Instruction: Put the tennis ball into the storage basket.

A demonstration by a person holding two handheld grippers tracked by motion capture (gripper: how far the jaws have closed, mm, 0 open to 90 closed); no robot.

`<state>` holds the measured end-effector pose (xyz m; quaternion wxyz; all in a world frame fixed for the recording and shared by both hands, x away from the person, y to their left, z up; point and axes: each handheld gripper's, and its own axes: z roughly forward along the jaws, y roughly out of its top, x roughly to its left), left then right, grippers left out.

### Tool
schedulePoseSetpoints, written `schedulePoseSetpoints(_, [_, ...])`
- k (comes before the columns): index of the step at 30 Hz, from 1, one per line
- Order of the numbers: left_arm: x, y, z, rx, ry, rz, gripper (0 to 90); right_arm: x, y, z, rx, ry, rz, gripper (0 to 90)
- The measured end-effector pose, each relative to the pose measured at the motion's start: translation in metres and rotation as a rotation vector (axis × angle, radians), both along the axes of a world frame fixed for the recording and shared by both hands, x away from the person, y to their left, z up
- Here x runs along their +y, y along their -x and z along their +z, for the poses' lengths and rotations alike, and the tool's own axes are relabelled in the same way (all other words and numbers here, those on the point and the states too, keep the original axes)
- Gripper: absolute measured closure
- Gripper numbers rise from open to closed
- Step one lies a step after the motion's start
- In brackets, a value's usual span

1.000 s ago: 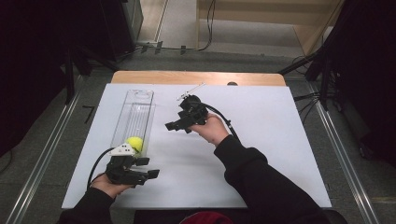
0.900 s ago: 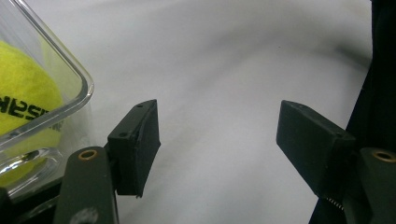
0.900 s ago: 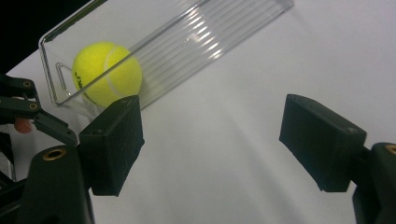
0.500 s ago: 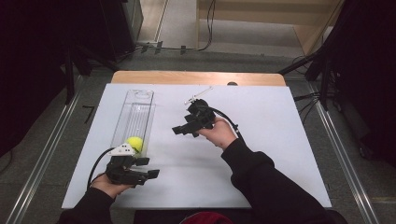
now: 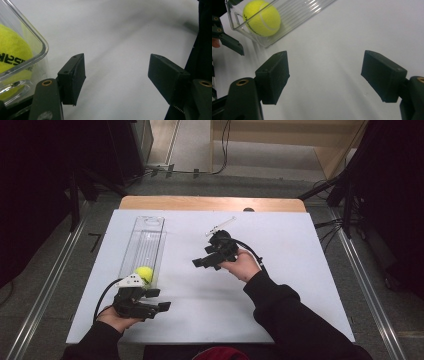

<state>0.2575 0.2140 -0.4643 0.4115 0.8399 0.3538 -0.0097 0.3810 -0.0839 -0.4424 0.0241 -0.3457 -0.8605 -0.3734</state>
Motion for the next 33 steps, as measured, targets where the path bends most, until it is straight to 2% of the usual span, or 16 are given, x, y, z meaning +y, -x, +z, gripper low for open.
schedulePoseSetpoints(3, [0.0,0.0,0.001,-0.001,-0.003,-0.003,30.9,-0.005,0.001,-0.001,-0.001,0.007,-0.008,20.6])
schedulePoseSetpoints(9, [0.001,0.0,0.001,-0.004,0.003,-0.003,30.9,-0.014,0.003,0.001,-0.003,-0.01,-0.019,21.1])
schedulePoseSetpoints(23, [0.001,0.0,0.002,-0.003,-0.001,-0.002,30.9,-0.041,0.018,0.006,-0.018,-0.038,-0.041,21.3])
schedulePoseSetpoints(33, [0.001,0.0,0.002,-0.003,-0.002,-0.002,30.9,-0.054,0.029,0.008,-0.03,-0.026,-0.054,21.3])
